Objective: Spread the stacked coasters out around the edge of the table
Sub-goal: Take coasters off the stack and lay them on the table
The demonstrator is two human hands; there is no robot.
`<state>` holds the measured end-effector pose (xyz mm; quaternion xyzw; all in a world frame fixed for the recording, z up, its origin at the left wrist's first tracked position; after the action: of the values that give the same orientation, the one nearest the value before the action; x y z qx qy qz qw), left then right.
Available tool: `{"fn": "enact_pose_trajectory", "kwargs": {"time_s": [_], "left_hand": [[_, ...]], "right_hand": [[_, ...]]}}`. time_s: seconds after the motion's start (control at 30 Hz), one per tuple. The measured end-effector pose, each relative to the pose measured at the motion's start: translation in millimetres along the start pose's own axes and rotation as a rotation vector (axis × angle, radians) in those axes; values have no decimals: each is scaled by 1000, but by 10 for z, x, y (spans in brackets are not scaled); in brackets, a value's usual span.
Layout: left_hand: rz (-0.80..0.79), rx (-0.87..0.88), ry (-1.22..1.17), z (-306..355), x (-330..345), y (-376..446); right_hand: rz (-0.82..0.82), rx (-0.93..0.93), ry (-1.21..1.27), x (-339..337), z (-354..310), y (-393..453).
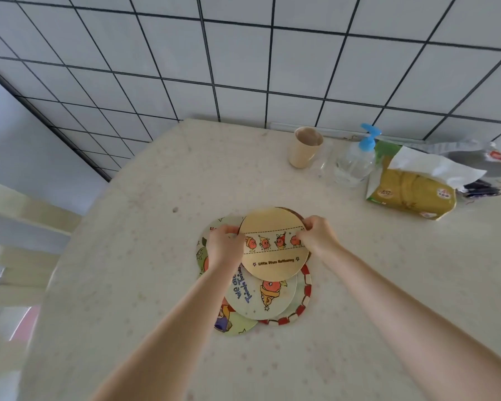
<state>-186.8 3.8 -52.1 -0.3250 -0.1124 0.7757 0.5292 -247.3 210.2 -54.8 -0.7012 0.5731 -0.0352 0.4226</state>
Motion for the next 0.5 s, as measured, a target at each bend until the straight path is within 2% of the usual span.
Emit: {"fn": "enact_pose_trajectory", "kwargs": {"time_s": [0.27, 0.5], "left_hand": [[-15, -53, 5, 17, 44, 54], [-69, -117, -142, -38, -40, 34]], "right_hand": [[21, 60, -35, 55, 8, 86], [11, 18, -3, 4, -139, 16]]}}
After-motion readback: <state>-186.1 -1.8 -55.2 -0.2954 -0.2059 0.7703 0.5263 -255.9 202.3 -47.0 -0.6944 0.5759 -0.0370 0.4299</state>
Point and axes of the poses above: each hand's wrist, its own y-axis towards the middle knuckle, its own x-axis out of the palm, z = x × y, the point moved 5 cm from there along y, towards the middle knuckle, and after that the axes turned 5 degrees about -z, right-handed, at the moved point
